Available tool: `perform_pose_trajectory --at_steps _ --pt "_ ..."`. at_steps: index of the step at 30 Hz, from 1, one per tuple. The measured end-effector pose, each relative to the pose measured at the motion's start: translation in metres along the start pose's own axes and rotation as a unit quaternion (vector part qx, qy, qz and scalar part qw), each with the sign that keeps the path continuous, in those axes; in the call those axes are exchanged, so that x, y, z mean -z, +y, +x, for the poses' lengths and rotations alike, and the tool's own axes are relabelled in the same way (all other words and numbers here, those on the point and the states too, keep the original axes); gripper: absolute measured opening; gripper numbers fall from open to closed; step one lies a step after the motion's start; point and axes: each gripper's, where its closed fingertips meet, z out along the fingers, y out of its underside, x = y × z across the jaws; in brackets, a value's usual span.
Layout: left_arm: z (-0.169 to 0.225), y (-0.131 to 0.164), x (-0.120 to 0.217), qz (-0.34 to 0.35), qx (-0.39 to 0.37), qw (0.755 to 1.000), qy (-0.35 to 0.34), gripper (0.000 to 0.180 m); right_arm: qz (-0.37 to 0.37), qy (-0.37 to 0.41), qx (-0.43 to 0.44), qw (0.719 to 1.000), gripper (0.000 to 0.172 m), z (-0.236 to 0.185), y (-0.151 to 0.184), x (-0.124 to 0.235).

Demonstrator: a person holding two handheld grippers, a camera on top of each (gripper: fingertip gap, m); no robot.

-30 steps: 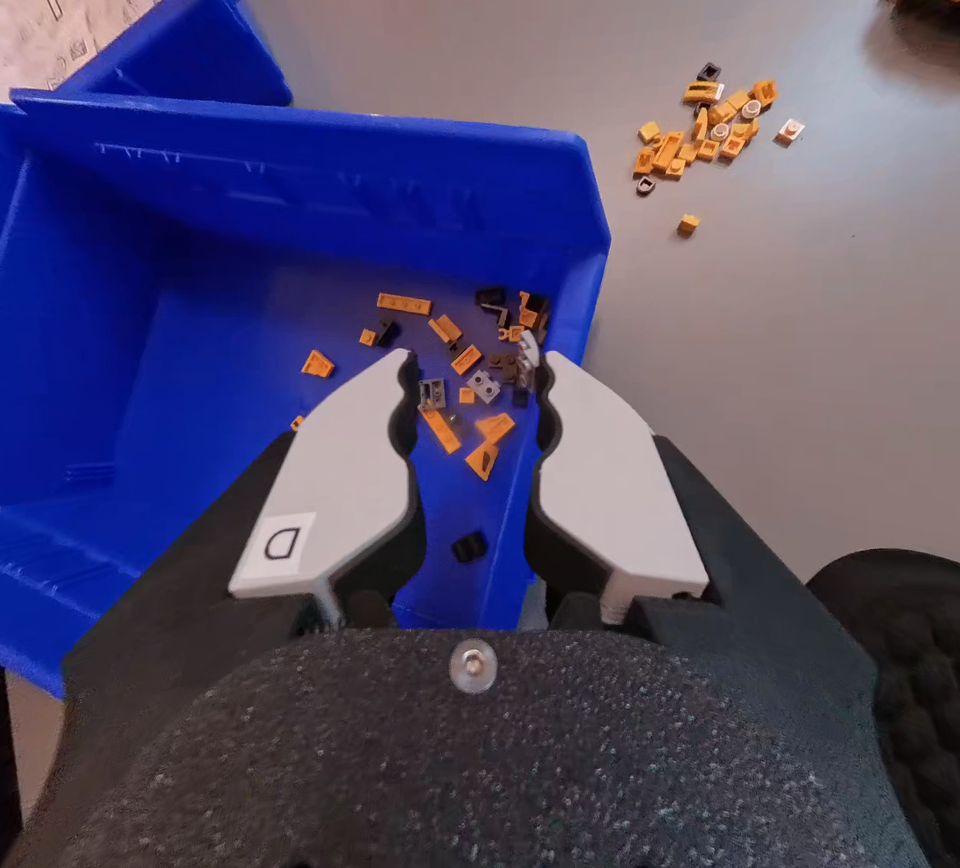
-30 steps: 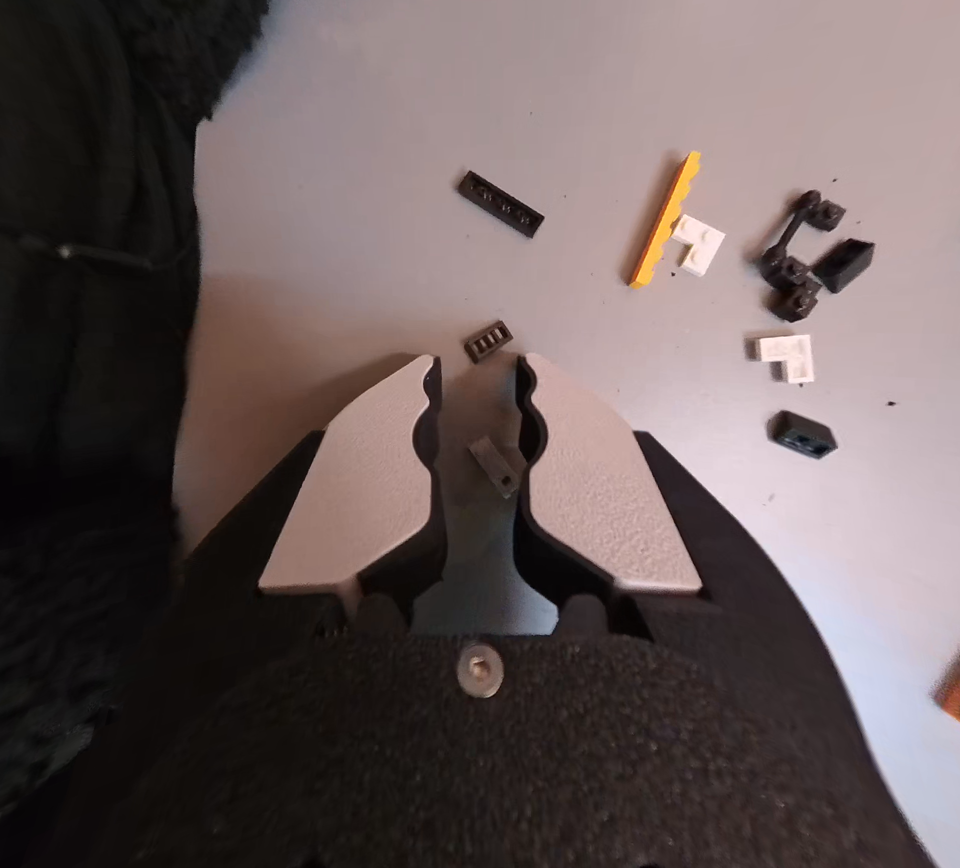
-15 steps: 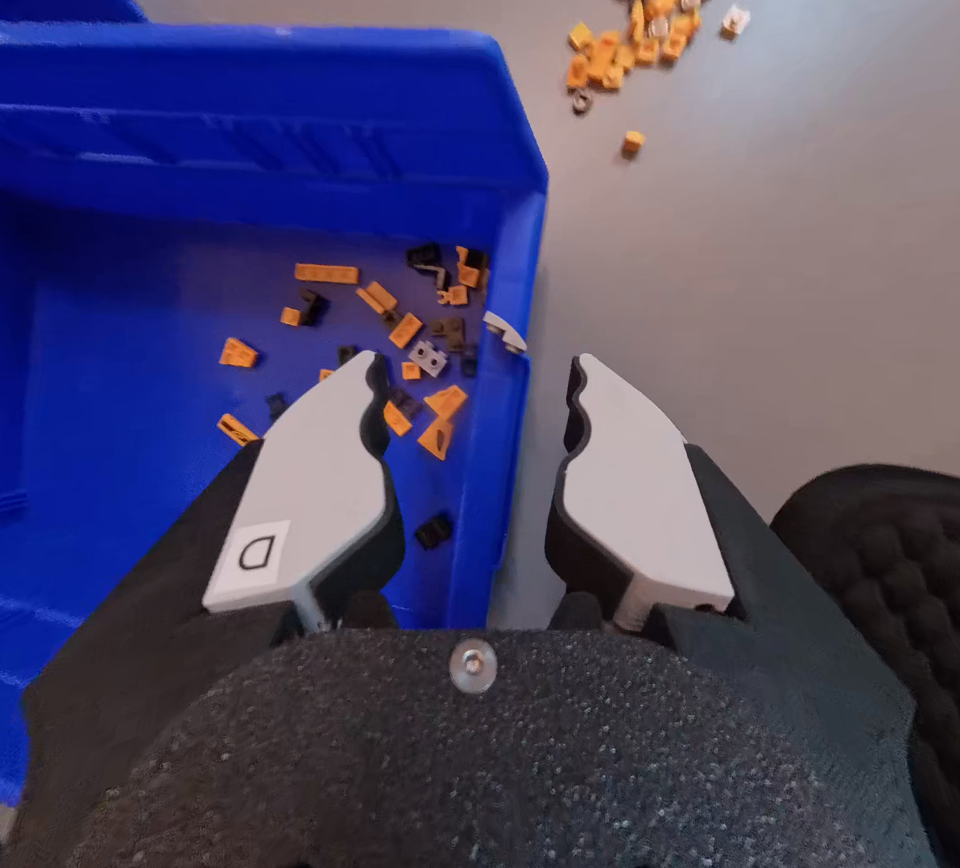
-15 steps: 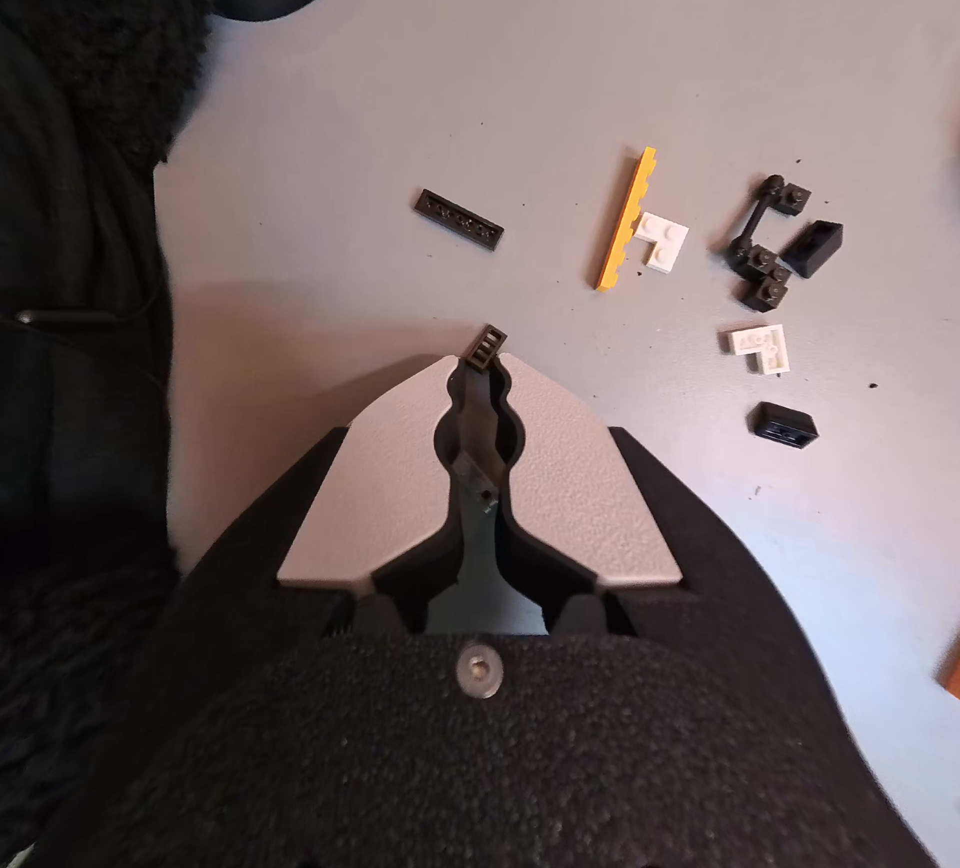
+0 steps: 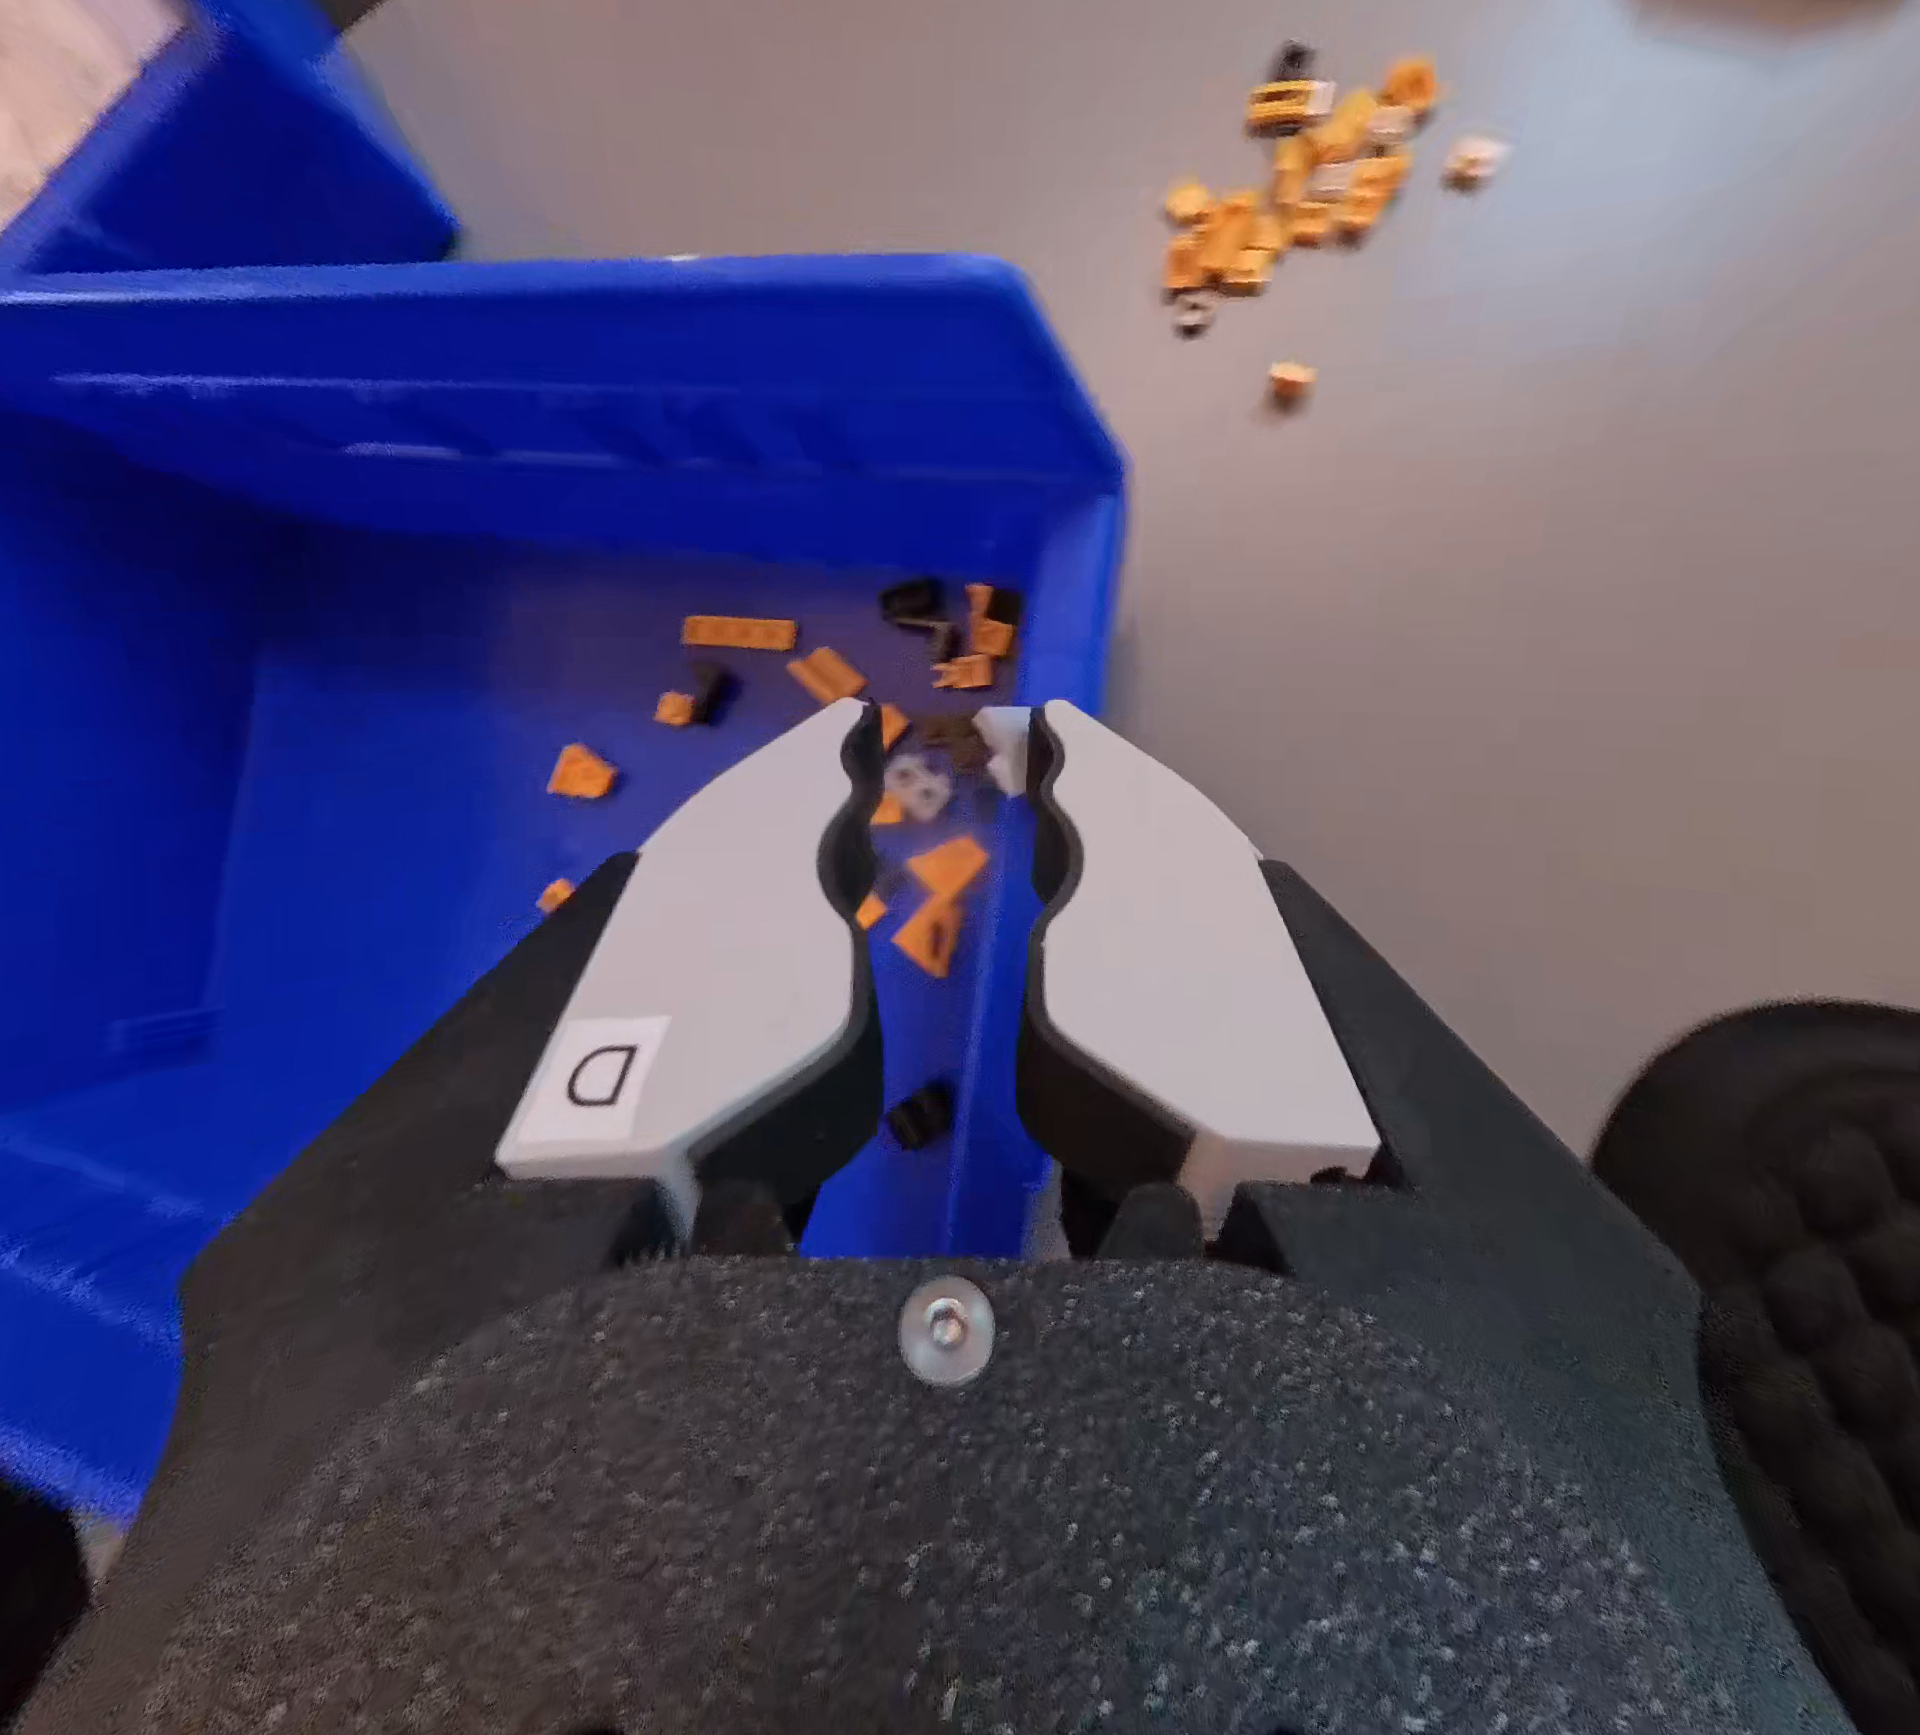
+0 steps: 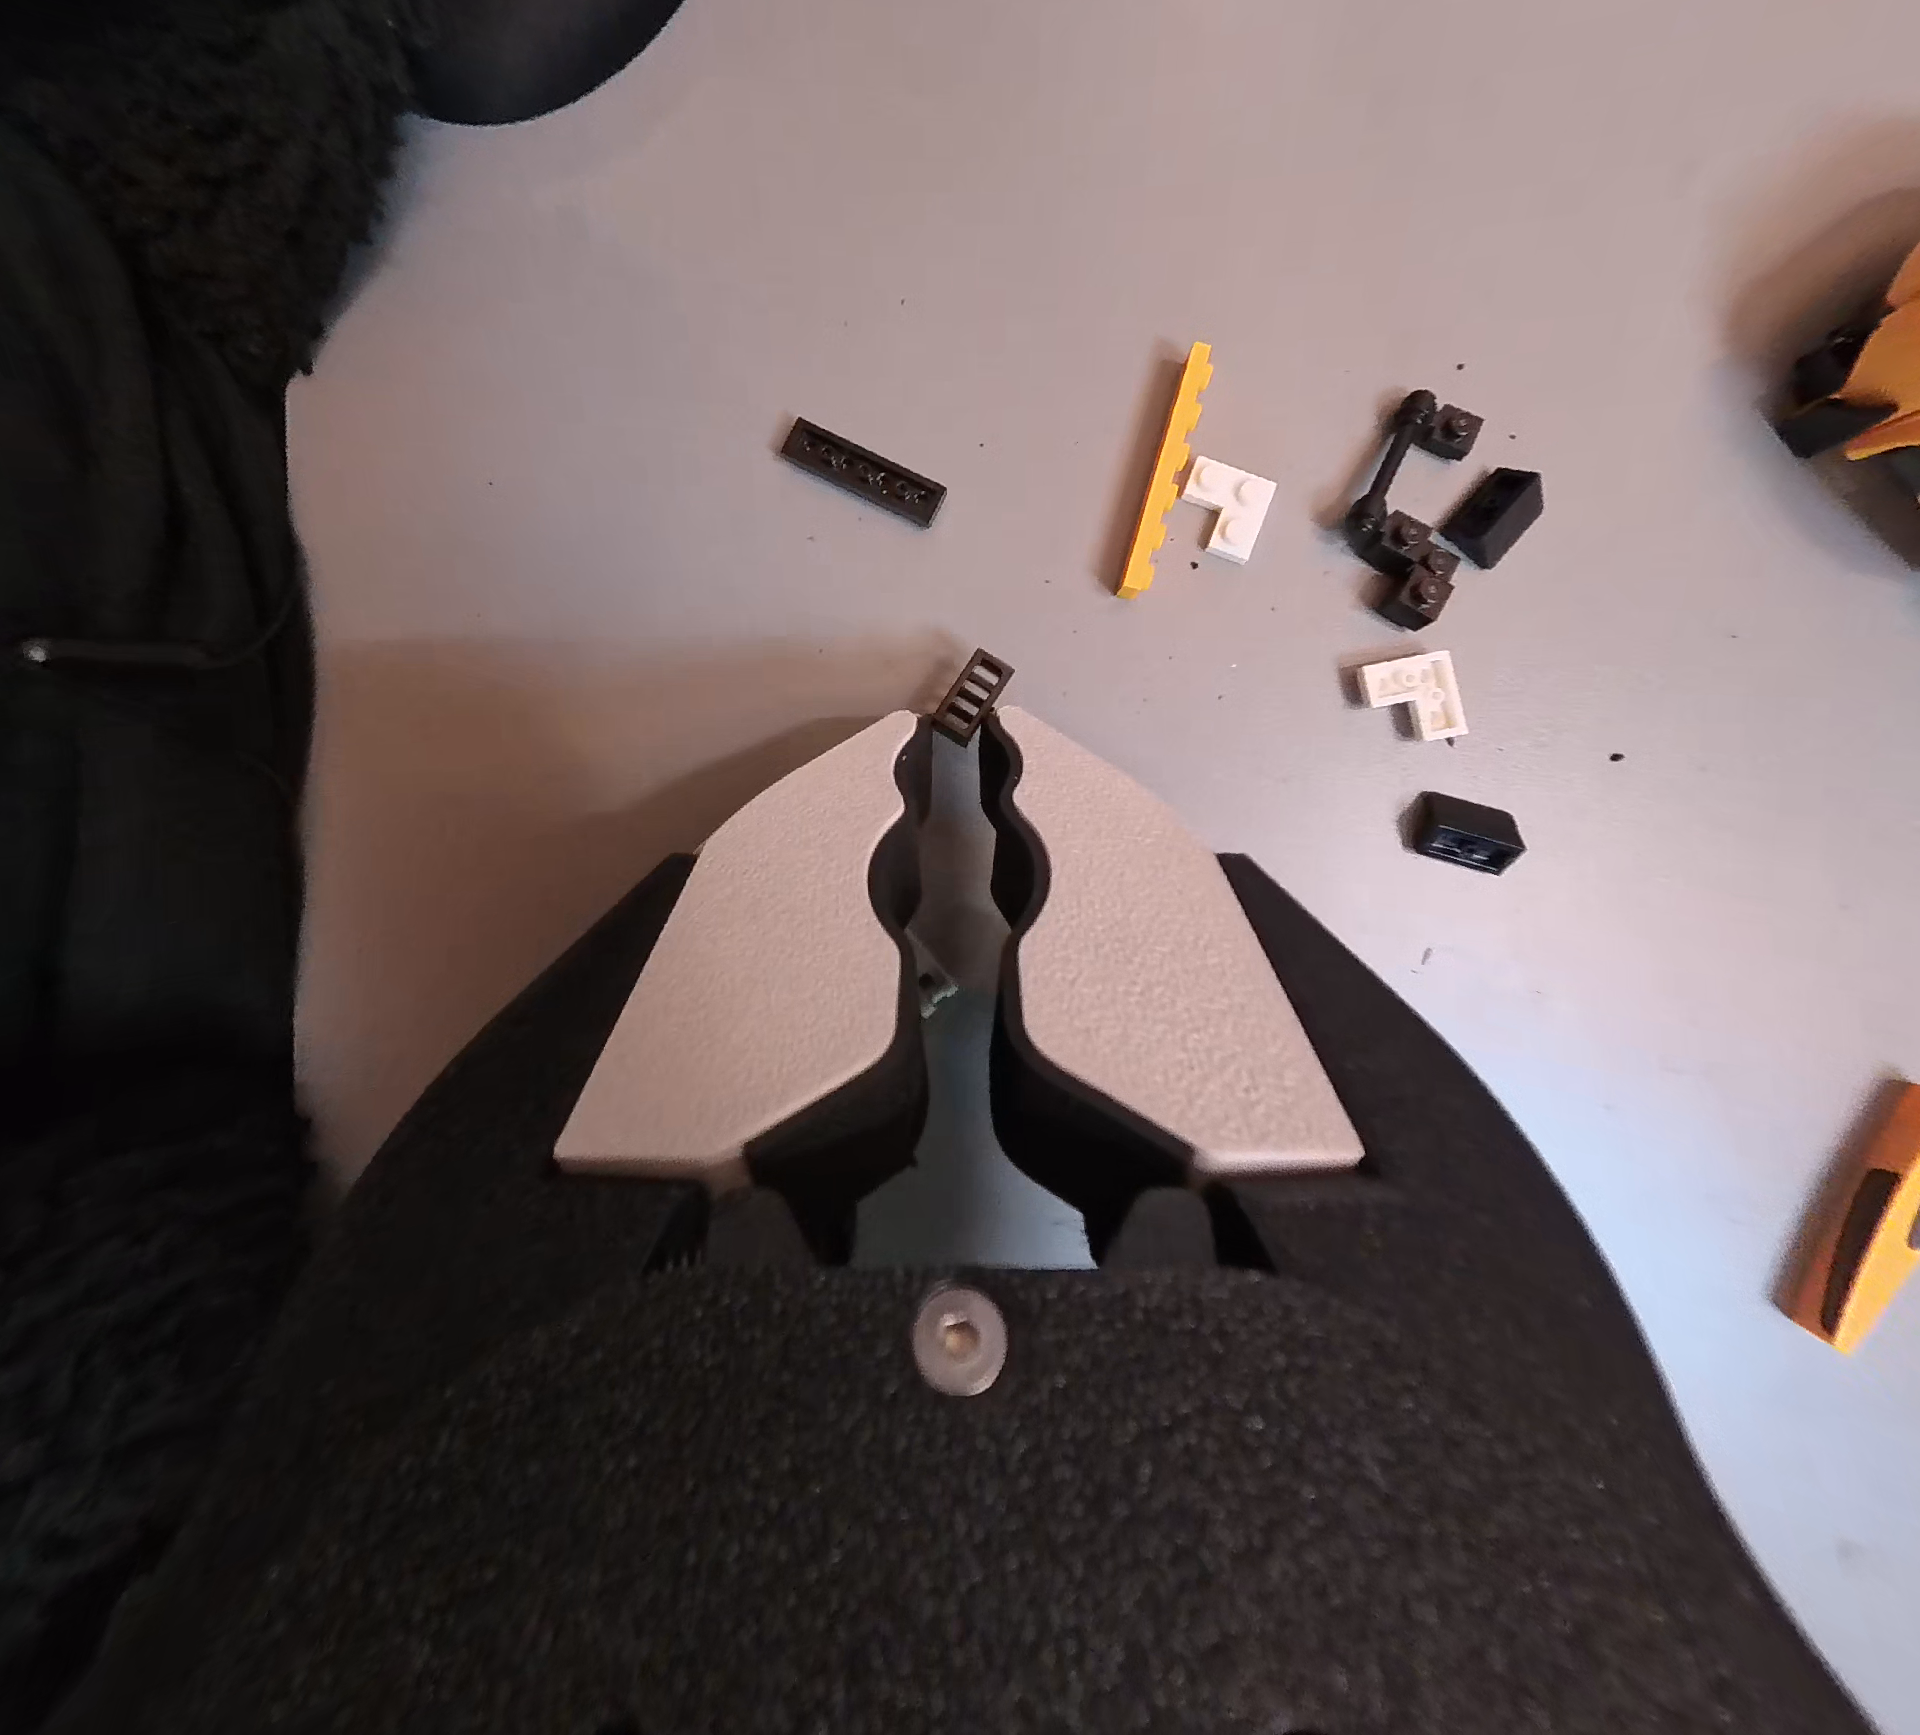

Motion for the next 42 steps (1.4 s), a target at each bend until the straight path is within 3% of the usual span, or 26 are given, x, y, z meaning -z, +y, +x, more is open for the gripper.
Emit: perform_pose_trajectory --at_steps 1,7,9,11,14,17,22,25,28,30,31,33,35,38,40,42 --pt "-0.008 0.001 0.001 -0.003 0.004 1.000 -0.019 0.026 0.001 0.001 0.000 1.000 0.008 0.000 0.000 0.000" --pt "-0.023 -0.009 0.011 0.030 0.008 0.997 -0.069 0.030 0.015 0.006 0.000 1.000 0.008 0.002 -0.004 0.002" --pt "-0.001 -0.020 0.014 0.064 -0.001 0.998 -0.010 0.030 0.029 0.010 0.001 1.000 0.008 0.003 -0.008 0.005" --pt "0.046 -0.040 0.023 0.124 -0.001 0.985 0.118 0.031 0.061 0.024 0.008 0.998 0.008 0.006 -0.018 0.009" --pt "0.133 -0.067 0.051 0.187 0.016 0.920 0.345 0.031 0.133 0.054 0.039 0.989 0.008 0.008 -0.044 0.020" --pt "0.202 -0.074 0.065 0.169 0.036 0.850 0.498 0.030 0.204 0.084 0.079 0.972 0.008 0.005 -0.073 0.034" --pt "0.248 -0.086 0.075 0.118 0.117 0.761 0.628 0.025 0.255 0.119 0.139 0.949 0.009 -0.004 -0.099 0.048" --pt "0.253 -0.090 0.077 0.112 0.129 0.743 0.647 0.009 0.249 0.132 0.151 0.947 0.008 -0.003 -0.099 0.046" --pt "0.247 -0.092 0.071 0.126 0.124 0.762 0.623 0.002 0.250 0.144 0.151 0.945 0.004 0.001 -0.098 0.047" --pt "0.237 -0.088 0.063 0.129 0.091 0.800 0.579 0.001 0.237 0.157 0.145 0.948 0.013 0.009 -0.093 0.049" --pt "0.222 -0.087 0.054 0.142 0.069 0.839 0.521 0.003 0.220 0.165 0.139 0.951 0.015 0.017 -0.087 0.051" --pt "0.170 -0.083 0.030 0.164 0.018 0.924 0.344 0.003 0.194 0.182 0.116 0.957 0.019 0.038 -0.070 0.058" --pt "0.105 -0.075 0.018 0.159 -0.007 0.974 0.164 0.003 0.162 0.179 0.077 0.967 0.021 0.056 -0.047 0.061" --pt "0.028 -0.044 0.011 0.087 0.007 0.996 0.006 0.003 0.115 0.167 0.007 0.979 0.024 0.080 -0.012 0.055" --pt "0.001 -0.022 0.003 0.035 0.026 0.999 -0.031 0.009 0.096 0.139 -0.047 0.984 0.027 0.089 0.004 0.044" --pt "-0.008 -0.007 -0.005 0.004 0.044 0.999 -0.023 0.018 0.091 0.102 -0.087 0.987 0.029 0.088 0.011 0.032"
